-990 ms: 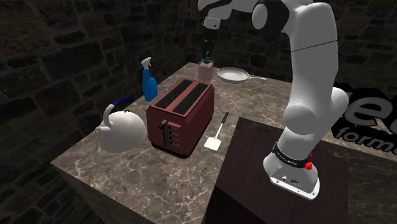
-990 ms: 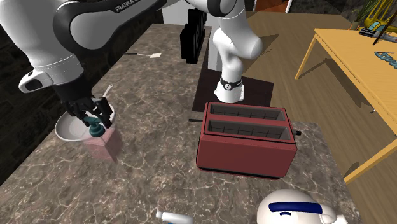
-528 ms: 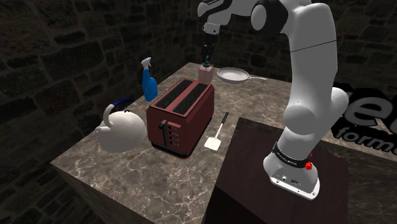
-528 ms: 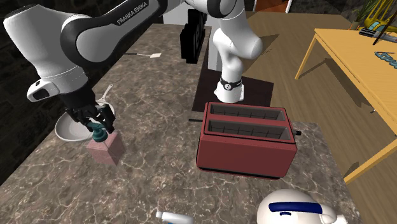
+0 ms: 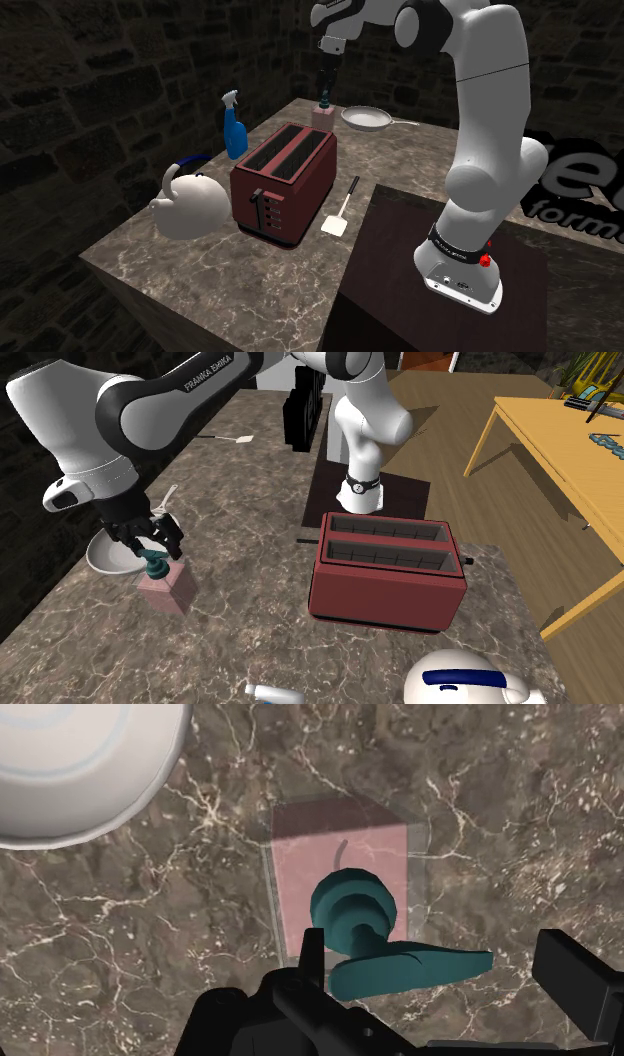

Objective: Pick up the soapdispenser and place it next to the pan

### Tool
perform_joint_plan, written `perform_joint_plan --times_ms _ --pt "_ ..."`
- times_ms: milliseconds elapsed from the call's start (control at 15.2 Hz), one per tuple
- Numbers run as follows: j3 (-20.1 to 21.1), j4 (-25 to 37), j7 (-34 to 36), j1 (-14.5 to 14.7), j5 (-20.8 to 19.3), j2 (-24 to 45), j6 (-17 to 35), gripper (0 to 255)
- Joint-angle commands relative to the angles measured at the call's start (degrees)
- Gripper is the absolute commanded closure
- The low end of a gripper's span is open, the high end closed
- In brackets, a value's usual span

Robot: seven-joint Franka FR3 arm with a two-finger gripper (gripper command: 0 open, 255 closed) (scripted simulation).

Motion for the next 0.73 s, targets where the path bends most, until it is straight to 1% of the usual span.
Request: perform_joint_plan --times_ms 0,132,396,660 --pt "0.0 0.0 0.0 0.0 0.0 0.0 0.0 0" --pt "0.0 0.0 0.0 0.0 0.0 0.0 0.0 0" --pt "-0.3 6.9 0.6 -1.0 -0.3 -0.2 -7.1 0" --pt "-0.3 6.9 0.6 -1.0 -0.3 -0.2 -7.1 0"
